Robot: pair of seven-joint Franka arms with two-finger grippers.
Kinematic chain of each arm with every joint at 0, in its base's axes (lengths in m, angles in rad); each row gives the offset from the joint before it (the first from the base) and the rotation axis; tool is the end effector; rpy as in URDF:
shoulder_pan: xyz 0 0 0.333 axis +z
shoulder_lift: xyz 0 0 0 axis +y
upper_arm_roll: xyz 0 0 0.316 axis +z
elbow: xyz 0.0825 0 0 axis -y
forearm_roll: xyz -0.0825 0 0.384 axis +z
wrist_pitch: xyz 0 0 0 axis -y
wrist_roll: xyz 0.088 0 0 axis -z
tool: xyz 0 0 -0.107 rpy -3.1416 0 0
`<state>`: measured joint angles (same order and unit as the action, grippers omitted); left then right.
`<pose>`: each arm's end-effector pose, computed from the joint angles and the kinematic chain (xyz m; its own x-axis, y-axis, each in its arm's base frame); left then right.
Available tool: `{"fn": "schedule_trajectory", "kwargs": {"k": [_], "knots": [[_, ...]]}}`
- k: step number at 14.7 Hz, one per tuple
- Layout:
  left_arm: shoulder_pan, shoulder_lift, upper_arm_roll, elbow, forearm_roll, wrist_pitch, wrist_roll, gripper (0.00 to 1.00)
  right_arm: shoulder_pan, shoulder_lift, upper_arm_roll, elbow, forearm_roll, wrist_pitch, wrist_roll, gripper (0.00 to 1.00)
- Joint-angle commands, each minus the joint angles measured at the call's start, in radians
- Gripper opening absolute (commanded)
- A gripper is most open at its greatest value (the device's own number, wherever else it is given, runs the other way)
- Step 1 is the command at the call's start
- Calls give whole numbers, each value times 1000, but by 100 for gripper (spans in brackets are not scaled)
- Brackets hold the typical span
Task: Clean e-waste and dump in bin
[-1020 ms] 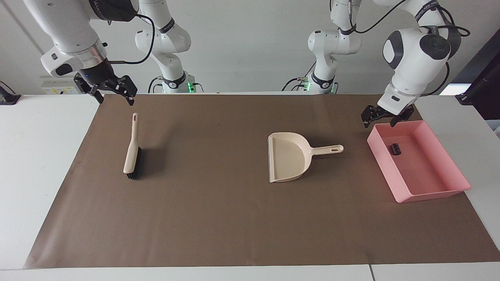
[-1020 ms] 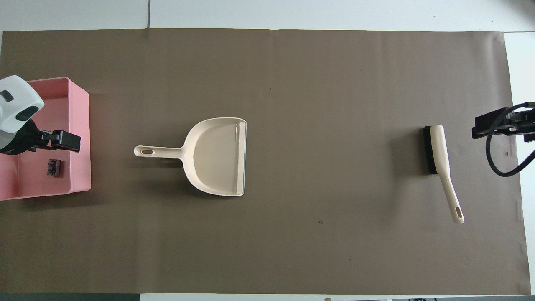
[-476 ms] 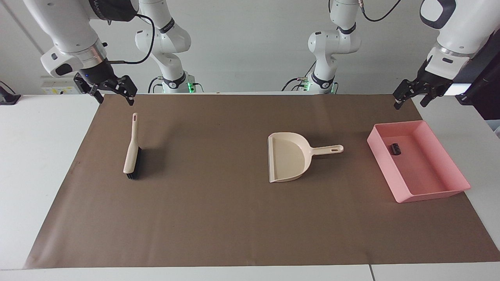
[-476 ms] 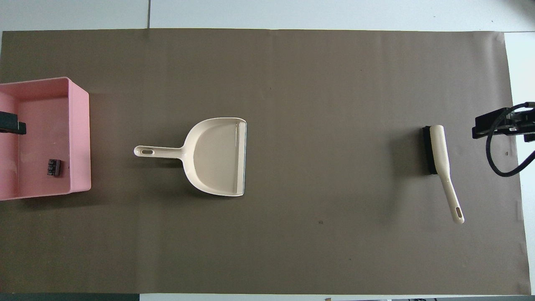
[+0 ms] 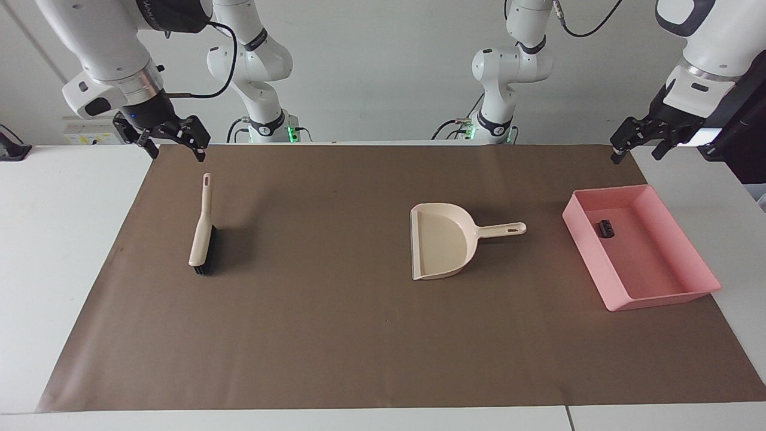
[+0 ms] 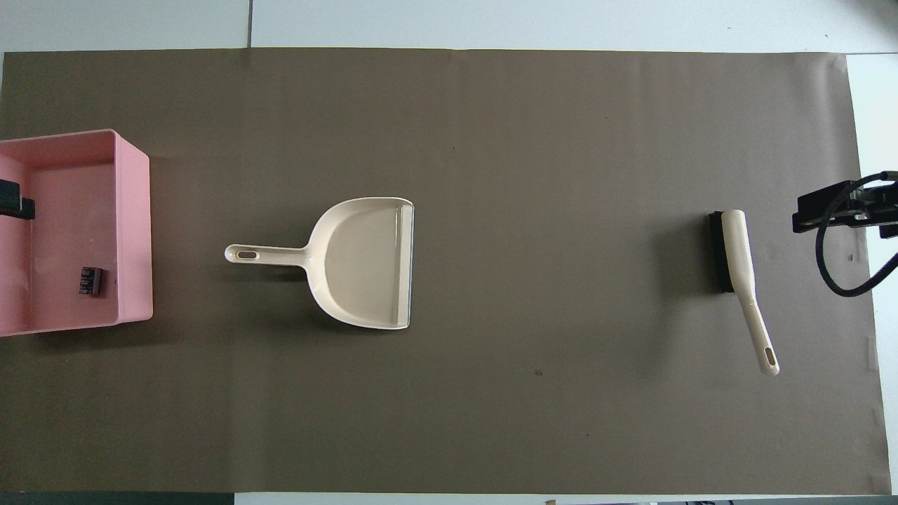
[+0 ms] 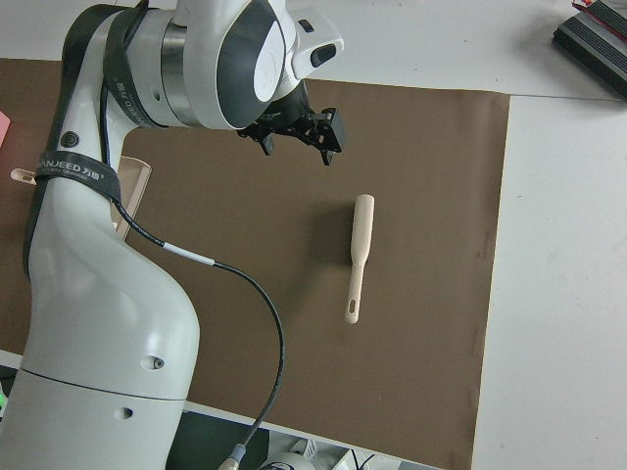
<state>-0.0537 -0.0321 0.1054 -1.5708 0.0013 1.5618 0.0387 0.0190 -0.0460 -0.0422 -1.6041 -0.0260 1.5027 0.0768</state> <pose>0.5432 0.0293 0.6412 0.9997 0.0130 0.0230 0.0130 -0.9999 0.0012 0.5325 -0.0158 0.6281 0.9934 -0.1014 -0.0534 -0.1000 -0.9946 0.0282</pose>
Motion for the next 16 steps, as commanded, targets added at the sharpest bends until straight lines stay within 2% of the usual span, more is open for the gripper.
{"fn": "schedule_trajectory", "kwargs": {"k": [1, 8, 11, 16], "knots": [[17, 14, -4, 32, -14, -31, 38, 98, -16, -12, 8, -5, 14, -12, -19, 100], [15, 11, -24, 25, -7, -54, 89, 98, -16, -12, 8, -5, 14, -12, -19, 100], [49, 11, -87, 26, -6, -66, 102, 98, -16, -12, 8, -5, 14, -12, -19, 100], [37, 6, -89, 11, -7, -71, 101, 98, -16, -12, 8, -5, 14, -12, -19, 100]]}}
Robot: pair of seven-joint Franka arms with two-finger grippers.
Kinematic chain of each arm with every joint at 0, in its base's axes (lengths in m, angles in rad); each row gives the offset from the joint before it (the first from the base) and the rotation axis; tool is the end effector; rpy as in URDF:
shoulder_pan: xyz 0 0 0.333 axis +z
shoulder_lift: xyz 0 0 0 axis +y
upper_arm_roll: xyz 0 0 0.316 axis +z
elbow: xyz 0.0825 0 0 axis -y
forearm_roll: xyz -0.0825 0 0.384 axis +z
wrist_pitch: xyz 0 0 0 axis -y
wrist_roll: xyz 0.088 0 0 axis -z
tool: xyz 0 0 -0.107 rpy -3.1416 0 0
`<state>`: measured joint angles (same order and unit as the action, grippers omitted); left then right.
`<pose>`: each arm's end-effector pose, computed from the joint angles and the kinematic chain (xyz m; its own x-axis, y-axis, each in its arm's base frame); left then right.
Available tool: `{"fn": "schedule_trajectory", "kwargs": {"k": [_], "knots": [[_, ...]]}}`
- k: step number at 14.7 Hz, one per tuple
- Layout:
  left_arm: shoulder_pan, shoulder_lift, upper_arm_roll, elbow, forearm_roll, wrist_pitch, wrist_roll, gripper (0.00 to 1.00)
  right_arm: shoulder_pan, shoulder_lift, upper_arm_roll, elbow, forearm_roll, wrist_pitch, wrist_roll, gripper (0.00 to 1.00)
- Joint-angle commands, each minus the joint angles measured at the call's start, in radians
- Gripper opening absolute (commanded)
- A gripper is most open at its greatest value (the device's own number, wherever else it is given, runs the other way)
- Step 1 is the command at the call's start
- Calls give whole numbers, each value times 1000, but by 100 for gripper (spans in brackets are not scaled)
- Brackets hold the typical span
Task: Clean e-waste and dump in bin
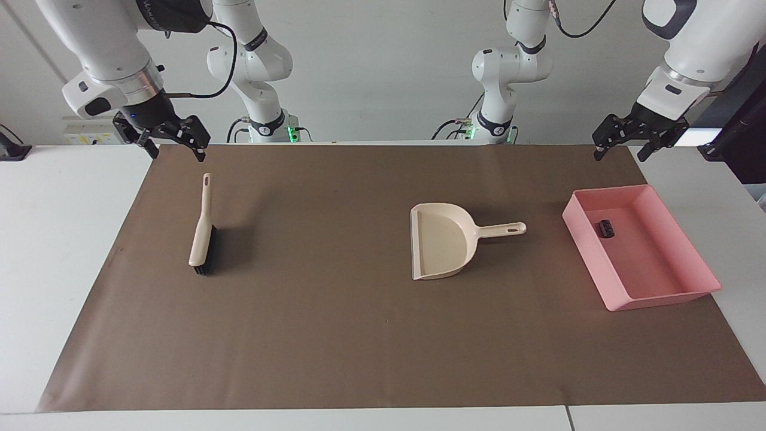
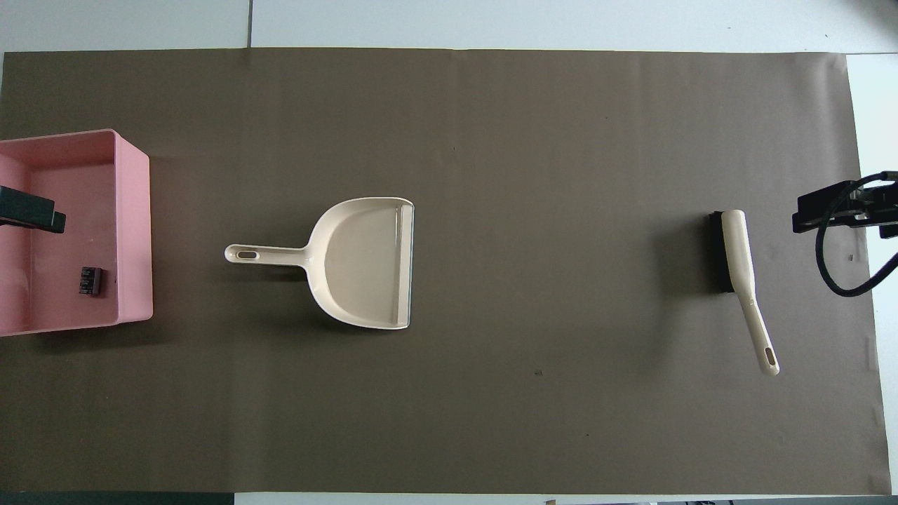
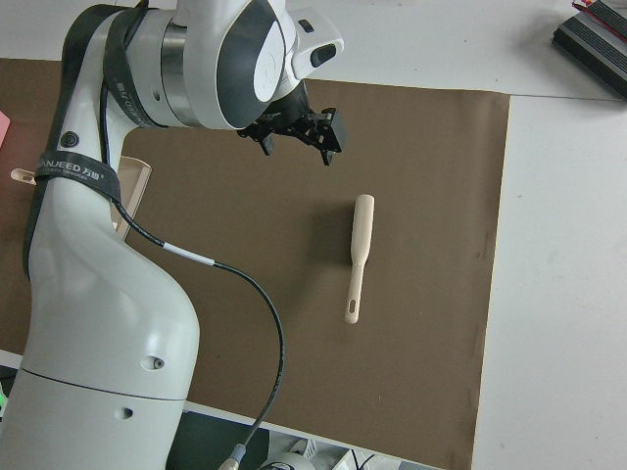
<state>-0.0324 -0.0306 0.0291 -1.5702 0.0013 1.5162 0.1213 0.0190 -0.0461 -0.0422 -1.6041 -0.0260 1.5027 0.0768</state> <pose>0.5395 -0.0014 0.6368 0.9920 -0.1242 -0.0233 -0.1242 -0.9923 0.0024 0.5325 -0.0158 0.6282 0.9934 -0.1014 -0.0533 -0.1000 -0.9946 0.0282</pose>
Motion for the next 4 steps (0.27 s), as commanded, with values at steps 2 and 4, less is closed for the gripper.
{"fn": "schedule_trajectory", "kwargs": {"k": [2, 4], "knots": [[16, 3, -12, 3, -9, -18, 17, 98, -16, -12, 8, -5, 14, -12, -19, 100], [16, 3, -12, 3, -11, -13, 15, 98, -16, -12, 8, -5, 14, -12, -19, 100]]}}
